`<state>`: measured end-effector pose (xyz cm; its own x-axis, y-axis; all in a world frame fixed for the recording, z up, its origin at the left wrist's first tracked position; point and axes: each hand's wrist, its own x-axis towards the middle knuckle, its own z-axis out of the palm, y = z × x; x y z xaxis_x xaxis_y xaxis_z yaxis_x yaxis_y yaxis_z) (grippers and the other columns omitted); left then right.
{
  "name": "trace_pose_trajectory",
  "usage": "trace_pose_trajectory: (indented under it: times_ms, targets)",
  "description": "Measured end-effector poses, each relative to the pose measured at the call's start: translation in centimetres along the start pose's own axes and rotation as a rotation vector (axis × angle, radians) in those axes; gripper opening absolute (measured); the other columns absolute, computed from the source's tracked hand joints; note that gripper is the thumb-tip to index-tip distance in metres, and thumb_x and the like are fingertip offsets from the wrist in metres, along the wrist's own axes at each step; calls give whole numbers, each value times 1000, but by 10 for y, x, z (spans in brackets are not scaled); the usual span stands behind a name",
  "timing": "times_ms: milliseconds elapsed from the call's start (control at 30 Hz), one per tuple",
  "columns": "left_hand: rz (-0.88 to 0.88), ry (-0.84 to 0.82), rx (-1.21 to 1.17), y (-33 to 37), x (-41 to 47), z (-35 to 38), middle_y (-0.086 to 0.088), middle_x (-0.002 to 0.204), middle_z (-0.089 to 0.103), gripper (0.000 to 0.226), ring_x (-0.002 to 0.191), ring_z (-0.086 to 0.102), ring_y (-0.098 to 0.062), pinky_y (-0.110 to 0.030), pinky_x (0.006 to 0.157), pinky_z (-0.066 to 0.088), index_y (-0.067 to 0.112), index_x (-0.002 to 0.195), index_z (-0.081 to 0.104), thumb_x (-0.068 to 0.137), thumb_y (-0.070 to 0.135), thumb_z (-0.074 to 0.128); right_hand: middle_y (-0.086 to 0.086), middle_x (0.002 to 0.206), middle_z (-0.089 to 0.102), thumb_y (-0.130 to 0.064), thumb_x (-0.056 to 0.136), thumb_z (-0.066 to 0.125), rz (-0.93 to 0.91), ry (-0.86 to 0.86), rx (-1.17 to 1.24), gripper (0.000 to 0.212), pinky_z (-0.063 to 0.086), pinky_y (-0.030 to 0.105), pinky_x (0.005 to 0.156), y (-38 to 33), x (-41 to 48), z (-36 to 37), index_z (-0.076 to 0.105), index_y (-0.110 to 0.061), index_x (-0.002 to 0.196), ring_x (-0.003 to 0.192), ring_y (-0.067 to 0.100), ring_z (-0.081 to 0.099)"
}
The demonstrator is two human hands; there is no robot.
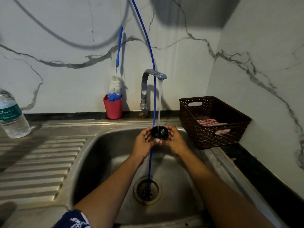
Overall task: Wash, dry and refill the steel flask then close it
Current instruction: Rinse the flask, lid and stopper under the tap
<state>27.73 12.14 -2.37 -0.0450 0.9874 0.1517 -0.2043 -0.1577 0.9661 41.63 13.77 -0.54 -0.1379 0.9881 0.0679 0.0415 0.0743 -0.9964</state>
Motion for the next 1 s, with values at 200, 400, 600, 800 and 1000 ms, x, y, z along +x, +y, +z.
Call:
trace_pose_trajectory:
  times_ms: [200,400,600,800,1000]
  targets:
    - [-2,11,74,4,1,-13,-15,114,66,52,95,66,-13,-20,79,55,0,119,56,72,-18,68,2,108,57,14,69,71,-27,-48,-48,55,50,12,75,2,1,-1,45,-11,111,100,13,55]
    - [9,42,63,8,3,-14,-7,103,70,47,90,68,-10,-22,82,55,4,114,60,71,-12,72,1,115,57,9,73,71,-26,-43,-29,59,51,16,81,-1,-1,-2,46,-7,123,107,14,56]
    - [-185,140,-49,23,-4,-11,-9,76,72,18,64,66,-15,-19,56,55,2,89,68,81,18,72,11,116,64,-3,83,65,-49,-19,10,44,51,12,71,-7,-9,-8,54,-2,125,87,7,64]
    - [-384,174,-184,26,-3,-9,-15,70,69,42,55,68,-16,-23,57,58,1,85,65,88,42,61,0,118,60,-11,74,76,-72,-38,-108,65,50,29,92,-7,-10,2,47,-15,132,108,16,59]
    - [-366,193,-132,25,-5,2,-13,67,68,36,48,66,-13,-19,46,53,1,85,62,97,34,52,6,120,62,-15,73,78,-32,125,-124,57,52,39,92,-2,0,13,54,-12,125,106,21,61]
